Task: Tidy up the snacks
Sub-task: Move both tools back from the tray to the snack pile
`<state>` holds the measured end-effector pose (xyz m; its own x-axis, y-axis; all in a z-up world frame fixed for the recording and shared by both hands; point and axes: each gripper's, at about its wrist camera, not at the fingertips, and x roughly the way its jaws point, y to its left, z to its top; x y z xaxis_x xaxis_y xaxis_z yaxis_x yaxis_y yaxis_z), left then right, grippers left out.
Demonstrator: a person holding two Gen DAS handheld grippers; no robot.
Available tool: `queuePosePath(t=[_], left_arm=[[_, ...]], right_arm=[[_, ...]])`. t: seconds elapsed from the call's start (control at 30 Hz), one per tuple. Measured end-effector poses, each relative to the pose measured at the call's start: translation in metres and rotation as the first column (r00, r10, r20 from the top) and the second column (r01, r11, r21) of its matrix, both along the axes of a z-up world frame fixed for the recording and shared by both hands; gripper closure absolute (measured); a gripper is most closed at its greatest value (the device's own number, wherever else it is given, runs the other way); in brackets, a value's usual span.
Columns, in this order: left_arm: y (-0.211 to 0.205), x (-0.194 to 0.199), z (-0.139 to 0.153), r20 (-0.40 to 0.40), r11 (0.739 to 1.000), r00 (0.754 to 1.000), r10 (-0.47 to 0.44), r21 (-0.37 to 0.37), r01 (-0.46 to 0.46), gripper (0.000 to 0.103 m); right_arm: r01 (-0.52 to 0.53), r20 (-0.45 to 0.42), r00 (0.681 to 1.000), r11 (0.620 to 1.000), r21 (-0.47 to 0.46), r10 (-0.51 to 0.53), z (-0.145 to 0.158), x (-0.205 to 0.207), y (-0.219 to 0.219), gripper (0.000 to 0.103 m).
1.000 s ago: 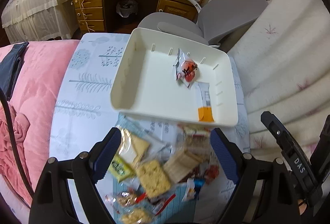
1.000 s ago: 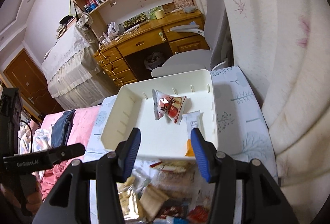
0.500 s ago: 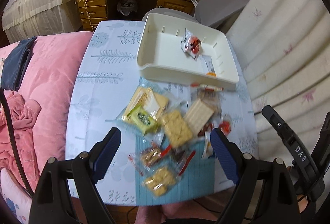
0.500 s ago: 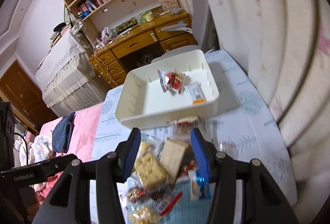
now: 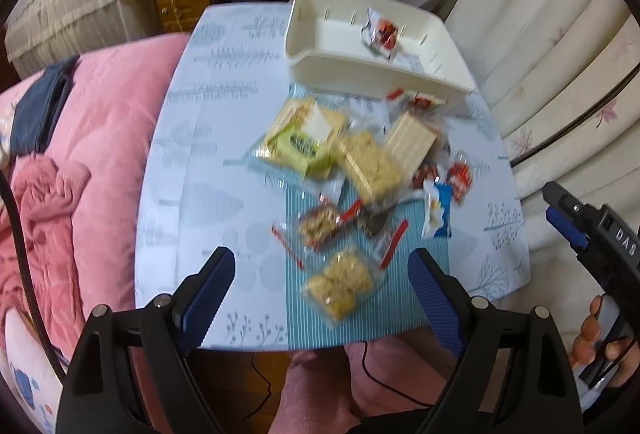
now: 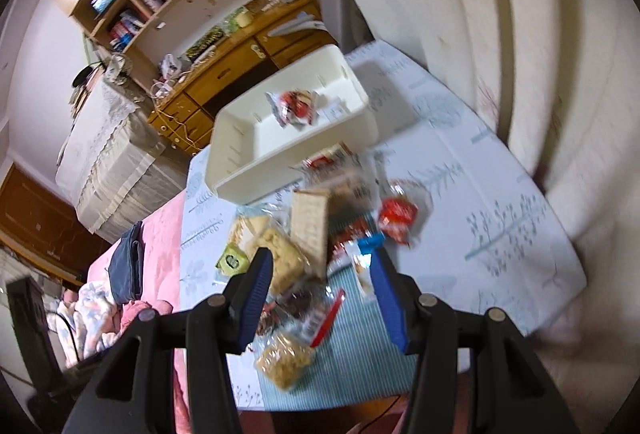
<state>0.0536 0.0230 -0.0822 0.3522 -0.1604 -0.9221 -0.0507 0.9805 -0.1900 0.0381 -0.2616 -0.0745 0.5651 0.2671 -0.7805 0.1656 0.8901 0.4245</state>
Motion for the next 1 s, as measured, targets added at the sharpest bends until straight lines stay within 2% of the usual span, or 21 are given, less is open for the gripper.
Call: queuePosePath(t=[0.27, 0.43, 0.53, 0.63, 0.73, 0.8, 1.0], left_arm=[[-0.003, -0.012, -0.042, -0.142, 0.997, 0.987, 0.073, -0.011, -0.076, 0.016], [-0.015, -0.012, -0.069, -0.228, 0.992, 0.966, 0.125, -0.004, -0.13, 0.015], [-0.018, -0.01, -0.082, -0.27, 0.984, 0.948, 0.168, -0.006, -0.176, 0.016], [-0.021, -0.006, -0.097, -0.325, 0.972, 0.919, 0.223, 0.0, -0.236, 0.015], [-0.023, -0.001, -0.113, -0.386, 0.951, 0.877, 0.284, -0.001, -0.309, 0.015], [-0.024, 0.002, -0.124, -0.422, 0.93, 0.843, 0.333, 0.002, -0.367, 0.015], [-0.027, 0.007, -0.149, -0.491, 0.846, 0.741, 0.459, -0.015, -0.534, 0.015]], right_arm=[[0.032, -0.171, 0.985, 0.996, 0.085, -0.017, -0.038, 0.003, -0.02, 0.052], [0.039, -0.315, 0.949, 0.988, 0.149, 0.01, -0.073, 0.013, -0.026, 0.052], [0.025, -0.401, 0.915, 0.986, 0.166, 0.045, -0.095, 0.026, -0.031, 0.052], [0.0, -0.447, 0.891, 0.985, 0.17, 0.077, -0.108, 0.04, -0.033, 0.052], [-0.055, -0.484, 0.864, 0.983, 0.177, 0.136, -0.119, 0.057, -0.034, 0.052], [-0.095, -0.509, 0.843, 0.98, 0.176, 0.173, -0.123, 0.067, -0.033, 0.052], [-0.226, -0.57, 0.768, 0.956, 0.186, 0.292, -0.14, 0.101, -0.029, 0.052]])
